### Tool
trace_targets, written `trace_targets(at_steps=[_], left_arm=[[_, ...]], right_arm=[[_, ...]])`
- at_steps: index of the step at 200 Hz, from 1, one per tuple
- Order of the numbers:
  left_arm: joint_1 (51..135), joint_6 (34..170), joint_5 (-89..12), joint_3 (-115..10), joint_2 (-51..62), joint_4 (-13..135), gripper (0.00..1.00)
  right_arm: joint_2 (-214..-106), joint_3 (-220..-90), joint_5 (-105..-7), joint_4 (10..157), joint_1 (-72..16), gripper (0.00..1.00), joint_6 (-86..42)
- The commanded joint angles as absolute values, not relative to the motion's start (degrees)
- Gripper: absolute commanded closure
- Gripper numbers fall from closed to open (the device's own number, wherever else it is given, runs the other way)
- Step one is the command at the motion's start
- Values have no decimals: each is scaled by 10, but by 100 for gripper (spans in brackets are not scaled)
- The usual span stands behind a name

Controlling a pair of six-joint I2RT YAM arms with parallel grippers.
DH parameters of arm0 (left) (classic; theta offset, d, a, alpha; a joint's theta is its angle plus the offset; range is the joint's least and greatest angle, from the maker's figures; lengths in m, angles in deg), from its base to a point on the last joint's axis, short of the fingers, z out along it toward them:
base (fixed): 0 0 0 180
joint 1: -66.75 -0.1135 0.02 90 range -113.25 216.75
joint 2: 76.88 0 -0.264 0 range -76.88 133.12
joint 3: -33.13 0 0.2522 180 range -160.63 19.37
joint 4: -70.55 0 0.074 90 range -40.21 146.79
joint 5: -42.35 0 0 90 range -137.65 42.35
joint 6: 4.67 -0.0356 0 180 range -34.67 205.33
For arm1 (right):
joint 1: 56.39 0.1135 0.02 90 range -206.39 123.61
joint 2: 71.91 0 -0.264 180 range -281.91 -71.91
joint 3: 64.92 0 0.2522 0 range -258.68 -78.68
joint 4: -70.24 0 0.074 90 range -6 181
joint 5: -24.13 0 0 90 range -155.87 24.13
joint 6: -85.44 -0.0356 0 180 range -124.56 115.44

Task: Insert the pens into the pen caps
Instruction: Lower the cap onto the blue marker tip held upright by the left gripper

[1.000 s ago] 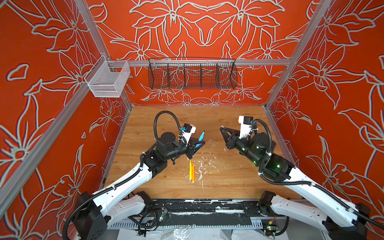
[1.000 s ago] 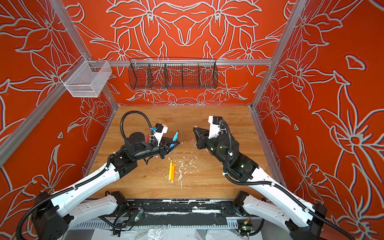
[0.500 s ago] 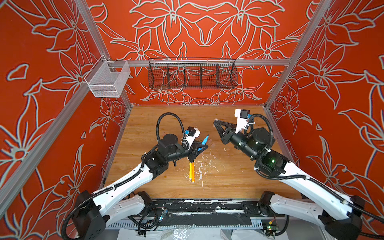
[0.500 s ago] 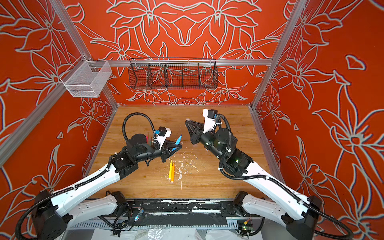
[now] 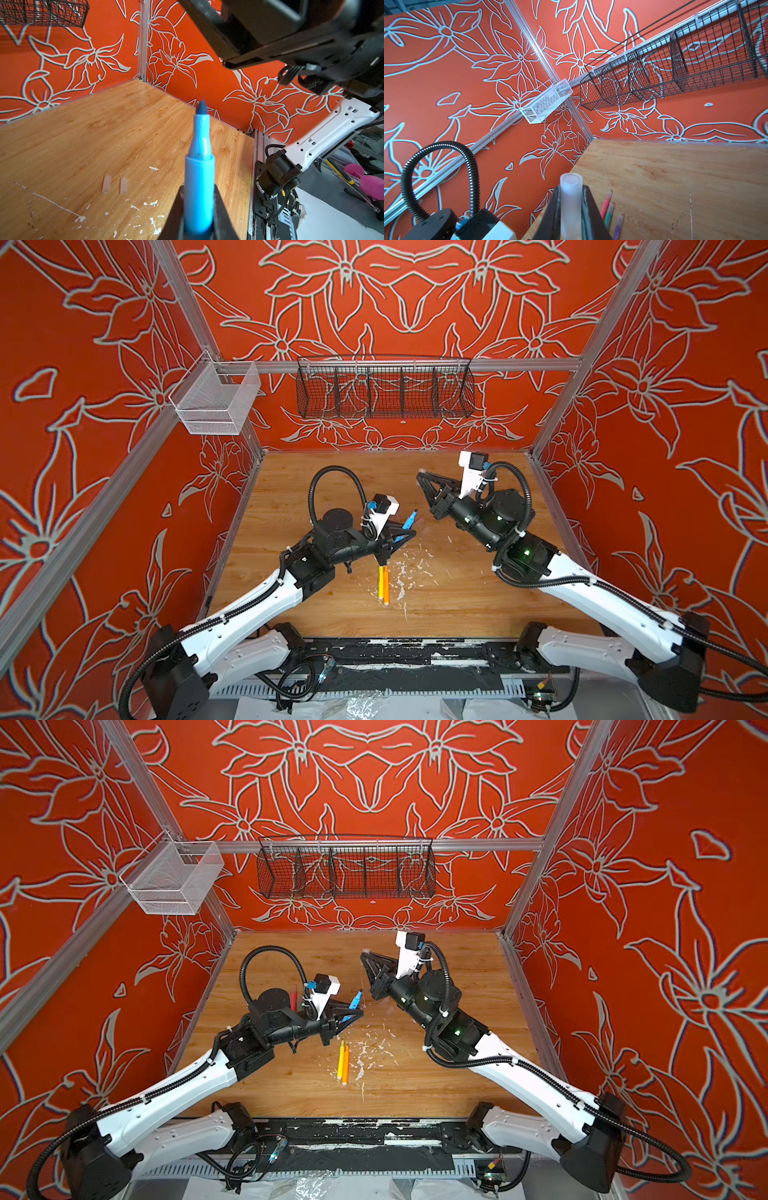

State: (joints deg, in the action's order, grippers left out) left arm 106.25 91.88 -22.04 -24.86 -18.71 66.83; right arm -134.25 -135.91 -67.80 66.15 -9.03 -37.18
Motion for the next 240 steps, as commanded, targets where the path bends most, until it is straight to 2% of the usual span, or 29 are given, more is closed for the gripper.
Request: trace_targets(at_steps=[1,50,124,240], left_arm=[[1067,910,-222,-244,-198,692,100],[1067,918,-250,-234,-219,703,100],[1067,924,-275,-237,-212,701,100],[1067,924,-279,-237,-214,699,100]], right_arm=[[-1336,-1340,-687,622,-87,89,-389],[-1323,-1291,-679,584,-87,94,-426],[-1289,-1251,-654,553,-84,94,-450],[-1331,-1257,-614,514,-76,95,-468]])
